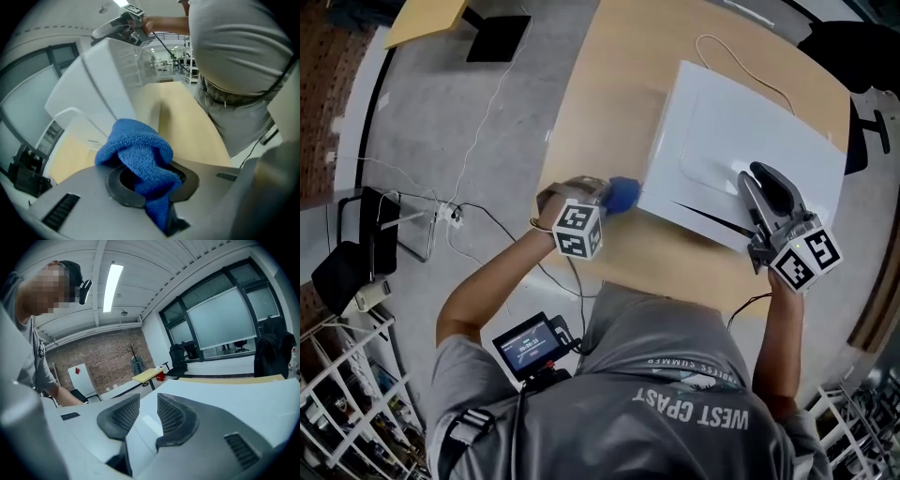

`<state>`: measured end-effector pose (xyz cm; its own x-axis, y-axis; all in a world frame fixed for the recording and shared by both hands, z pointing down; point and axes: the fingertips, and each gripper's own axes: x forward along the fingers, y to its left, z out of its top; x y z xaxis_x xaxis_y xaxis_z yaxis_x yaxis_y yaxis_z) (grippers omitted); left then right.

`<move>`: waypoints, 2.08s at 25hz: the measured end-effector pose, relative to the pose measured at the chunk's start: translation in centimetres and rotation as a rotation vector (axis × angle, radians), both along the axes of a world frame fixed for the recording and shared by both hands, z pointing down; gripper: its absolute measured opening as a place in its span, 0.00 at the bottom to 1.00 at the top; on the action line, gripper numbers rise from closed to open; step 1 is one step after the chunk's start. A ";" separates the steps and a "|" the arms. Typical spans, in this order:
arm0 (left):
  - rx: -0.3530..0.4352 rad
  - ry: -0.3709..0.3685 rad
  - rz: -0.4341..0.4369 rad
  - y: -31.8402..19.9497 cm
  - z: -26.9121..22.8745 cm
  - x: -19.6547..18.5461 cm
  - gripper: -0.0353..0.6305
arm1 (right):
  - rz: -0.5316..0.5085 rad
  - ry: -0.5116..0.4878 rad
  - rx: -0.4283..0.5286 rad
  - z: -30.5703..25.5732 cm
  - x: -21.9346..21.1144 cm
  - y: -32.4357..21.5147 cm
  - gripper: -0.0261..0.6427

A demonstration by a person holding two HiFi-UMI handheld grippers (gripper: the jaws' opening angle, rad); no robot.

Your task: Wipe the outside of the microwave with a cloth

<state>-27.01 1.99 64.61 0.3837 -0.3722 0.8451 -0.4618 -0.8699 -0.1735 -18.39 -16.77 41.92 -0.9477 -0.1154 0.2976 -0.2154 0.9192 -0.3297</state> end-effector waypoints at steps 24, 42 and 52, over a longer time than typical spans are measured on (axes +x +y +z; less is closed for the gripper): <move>0.324 -0.004 -0.429 -7.8 -15.5 -15.2 0.48 | -0.268 0.366 0.332 -0.9 -17.6 -13.6 0.19; 0.017 0.129 -0.896 13.1 -3.1 -17.2 0.47 | -0.278 1.268 -0.176 13.8 5.9 -25.4 0.19; 0.049 0.137 -0.898 11.7 -4.1 -13.8 0.47 | -0.495 0.742 0.036 9.1 -21.6 -13.0 0.16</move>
<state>-40.78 13.65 60.48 0.0276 -0.6140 0.7888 -0.9816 -0.1659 -0.0949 -39.95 -29.79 51.06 -0.4566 0.2347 0.8582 0.0625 0.9707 -0.2322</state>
